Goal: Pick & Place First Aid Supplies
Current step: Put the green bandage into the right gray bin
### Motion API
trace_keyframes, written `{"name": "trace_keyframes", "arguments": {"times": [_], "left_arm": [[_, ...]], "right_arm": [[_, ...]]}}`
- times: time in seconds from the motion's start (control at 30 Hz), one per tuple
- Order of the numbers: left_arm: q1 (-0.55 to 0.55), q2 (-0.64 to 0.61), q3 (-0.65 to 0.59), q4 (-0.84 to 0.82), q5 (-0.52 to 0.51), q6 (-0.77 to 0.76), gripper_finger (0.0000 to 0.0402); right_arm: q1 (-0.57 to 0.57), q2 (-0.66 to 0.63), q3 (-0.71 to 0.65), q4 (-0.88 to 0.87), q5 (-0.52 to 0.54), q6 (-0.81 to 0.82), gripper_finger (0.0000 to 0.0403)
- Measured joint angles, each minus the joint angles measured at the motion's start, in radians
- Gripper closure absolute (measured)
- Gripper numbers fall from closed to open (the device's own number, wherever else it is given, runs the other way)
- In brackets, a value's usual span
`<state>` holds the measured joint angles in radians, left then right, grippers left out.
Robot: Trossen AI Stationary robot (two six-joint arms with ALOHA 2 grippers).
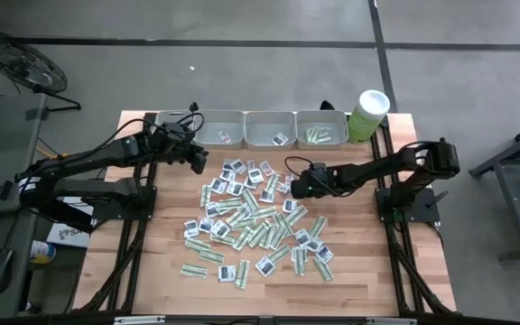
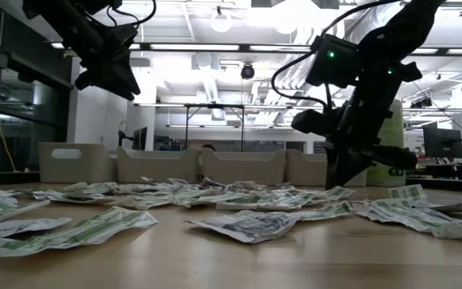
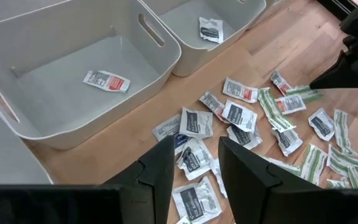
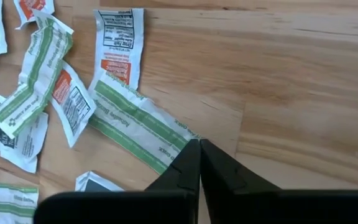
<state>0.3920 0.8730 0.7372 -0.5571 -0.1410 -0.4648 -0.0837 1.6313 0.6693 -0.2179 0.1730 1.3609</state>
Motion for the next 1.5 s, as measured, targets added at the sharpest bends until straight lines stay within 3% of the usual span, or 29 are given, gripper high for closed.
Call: {"name": "trace_keyframes", "arguments": {"times": [0.5,0.93,1.17,1.5], "left_arm": [[0.0,0.0,0.0,-0.025,0.0,0.0,0.0277],[0.0,0.0,0.0,-0.022,0.001,-0.01,0.0277],[0.0,0.0,0.0,-0.02,-0.007,-0.024,0.0277],[0.0,0.0,0.0,-0.018,-0.024,-0.056,0.0277]], "right_arm": [[-0.001,-0.193,-0.005,-0.103,0.032,-0.072,0.0402],[-0.034,-0.499,-0.001,-0.226,0.145,-0.149,0.0403],[-0.124,-0.585,0.036,-0.337,0.228,-0.229,0.0403],[-0.338,-0.583,0.049,-0.342,0.238,-0.466,0.0403]]}}
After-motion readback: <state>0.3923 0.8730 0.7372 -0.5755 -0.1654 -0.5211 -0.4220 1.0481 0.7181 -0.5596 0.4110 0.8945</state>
